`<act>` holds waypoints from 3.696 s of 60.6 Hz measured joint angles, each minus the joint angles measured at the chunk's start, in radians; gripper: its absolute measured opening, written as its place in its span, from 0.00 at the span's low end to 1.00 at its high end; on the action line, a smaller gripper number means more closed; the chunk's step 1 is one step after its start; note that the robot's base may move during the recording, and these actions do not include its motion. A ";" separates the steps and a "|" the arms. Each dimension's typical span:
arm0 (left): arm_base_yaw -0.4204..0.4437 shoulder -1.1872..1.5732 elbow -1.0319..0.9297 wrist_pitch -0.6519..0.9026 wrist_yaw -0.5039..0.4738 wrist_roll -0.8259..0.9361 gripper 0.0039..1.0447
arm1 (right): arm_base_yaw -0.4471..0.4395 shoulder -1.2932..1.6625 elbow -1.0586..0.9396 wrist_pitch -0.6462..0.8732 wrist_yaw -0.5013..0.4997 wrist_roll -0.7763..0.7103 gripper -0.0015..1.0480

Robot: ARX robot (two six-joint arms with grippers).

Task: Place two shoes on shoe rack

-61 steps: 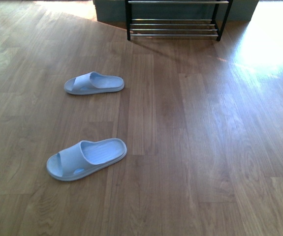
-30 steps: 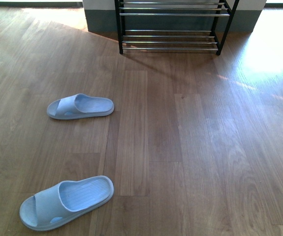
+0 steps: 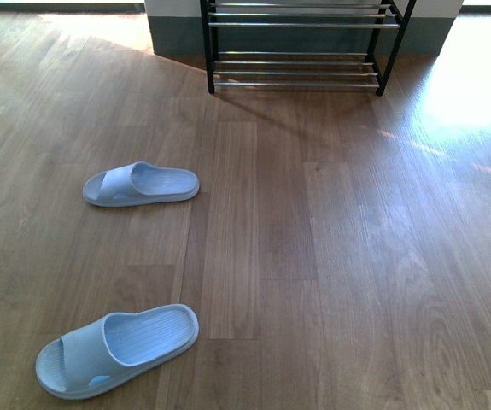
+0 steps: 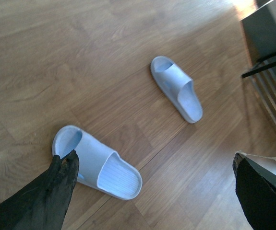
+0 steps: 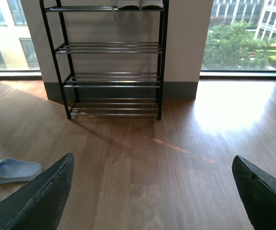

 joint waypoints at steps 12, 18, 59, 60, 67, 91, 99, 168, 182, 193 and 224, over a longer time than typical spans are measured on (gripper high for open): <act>0.030 0.533 0.243 0.041 0.131 -0.064 0.91 | 0.000 0.000 0.000 0.000 0.000 0.000 0.91; 0.033 0.729 0.380 0.011 0.201 -0.137 0.91 | 0.000 0.000 0.000 0.000 0.000 0.000 0.91; 0.081 1.239 0.918 -0.521 0.376 -0.314 0.91 | 0.000 0.000 0.000 0.000 0.000 0.000 0.91; 0.085 1.246 0.923 -0.521 0.376 -0.312 0.91 | 0.000 0.000 0.000 0.000 0.000 0.000 0.91; 0.097 1.282 0.956 -0.529 0.377 -0.286 0.91 | 0.000 0.000 0.000 0.000 0.000 0.000 0.91; 0.102 1.405 1.069 -0.594 0.387 -0.186 0.91 | 0.000 0.000 0.000 0.000 0.000 0.000 0.91; 0.100 1.428 1.087 -0.626 0.366 -0.150 0.91 | 0.000 0.000 0.000 0.000 0.000 0.000 0.91; 0.098 1.453 1.164 -0.790 0.225 -0.066 0.01 | 0.000 0.000 0.000 0.000 0.000 0.000 0.91; 0.108 1.326 1.066 -0.708 0.131 0.016 0.01 | 0.000 0.000 0.000 0.000 0.000 0.000 0.91; 0.102 1.263 0.983 -0.475 -0.084 0.123 0.01 | 0.000 0.000 0.000 0.000 0.000 0.000 0.91; 0.129 0.125 0.282 -0.262 -0.423 0.588 0.01 | 0.000 0.000 0.000 0.000 -0.002 0.000 0.91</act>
